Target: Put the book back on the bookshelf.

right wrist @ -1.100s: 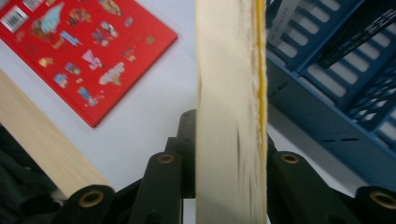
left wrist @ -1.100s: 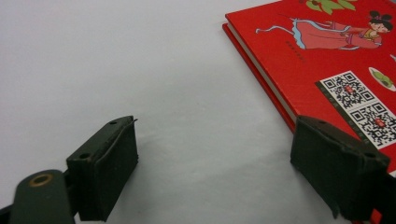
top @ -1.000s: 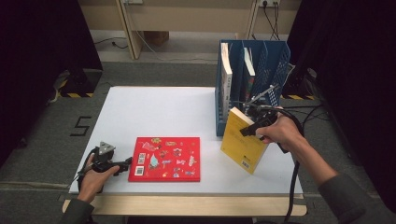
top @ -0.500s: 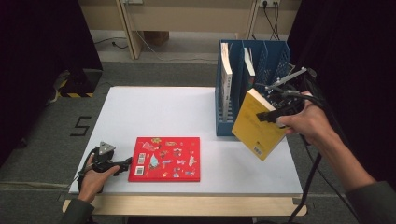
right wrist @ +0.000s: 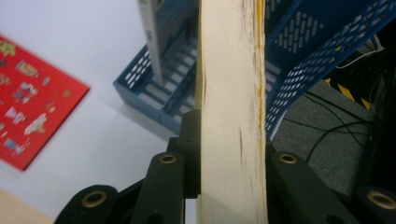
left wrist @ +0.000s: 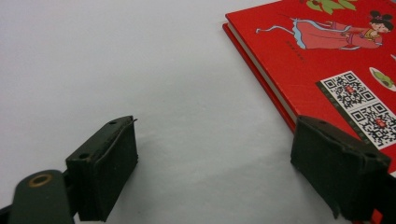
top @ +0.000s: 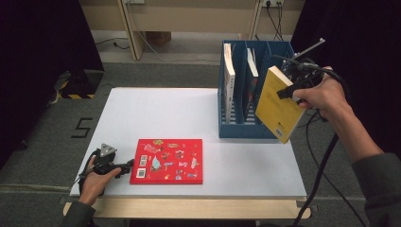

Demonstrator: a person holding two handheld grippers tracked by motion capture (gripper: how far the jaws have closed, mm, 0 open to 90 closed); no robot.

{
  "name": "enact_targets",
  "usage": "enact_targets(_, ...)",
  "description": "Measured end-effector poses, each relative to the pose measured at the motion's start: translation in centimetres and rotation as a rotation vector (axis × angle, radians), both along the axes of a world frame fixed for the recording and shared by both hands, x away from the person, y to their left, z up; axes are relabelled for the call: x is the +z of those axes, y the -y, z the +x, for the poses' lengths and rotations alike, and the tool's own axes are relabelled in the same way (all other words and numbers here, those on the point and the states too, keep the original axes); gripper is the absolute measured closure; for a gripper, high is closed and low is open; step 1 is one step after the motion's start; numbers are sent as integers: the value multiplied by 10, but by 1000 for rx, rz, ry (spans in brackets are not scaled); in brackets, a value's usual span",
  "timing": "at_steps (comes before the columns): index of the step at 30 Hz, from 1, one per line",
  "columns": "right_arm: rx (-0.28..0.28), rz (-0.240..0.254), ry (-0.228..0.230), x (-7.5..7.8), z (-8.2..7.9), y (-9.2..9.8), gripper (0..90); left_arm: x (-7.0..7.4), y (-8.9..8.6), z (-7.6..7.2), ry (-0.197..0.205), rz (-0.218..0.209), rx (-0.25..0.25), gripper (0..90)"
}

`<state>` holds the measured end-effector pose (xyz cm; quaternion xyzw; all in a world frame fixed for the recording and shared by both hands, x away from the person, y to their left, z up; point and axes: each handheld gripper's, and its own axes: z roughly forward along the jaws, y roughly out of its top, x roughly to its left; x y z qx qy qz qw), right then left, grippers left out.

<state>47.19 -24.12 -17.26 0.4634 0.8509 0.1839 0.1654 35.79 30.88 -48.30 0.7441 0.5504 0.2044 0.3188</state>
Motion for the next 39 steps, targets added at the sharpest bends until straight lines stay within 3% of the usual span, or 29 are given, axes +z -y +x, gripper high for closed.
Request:
enact_targets(17,-126,39,30,-8,80,1,749,0,0,0,0,0,0,135)
enact_targets(21,-133,19,41,-6,95,-8,749,0,0,0,0,0,0,135)
enact_targets(27,-161,34,48,-6,115,-20,749,0,0,0,0,0,0,135)
enact_targets(39,-224,79,37,-29,153,-29,748,0,0,0,0,1,0,135)
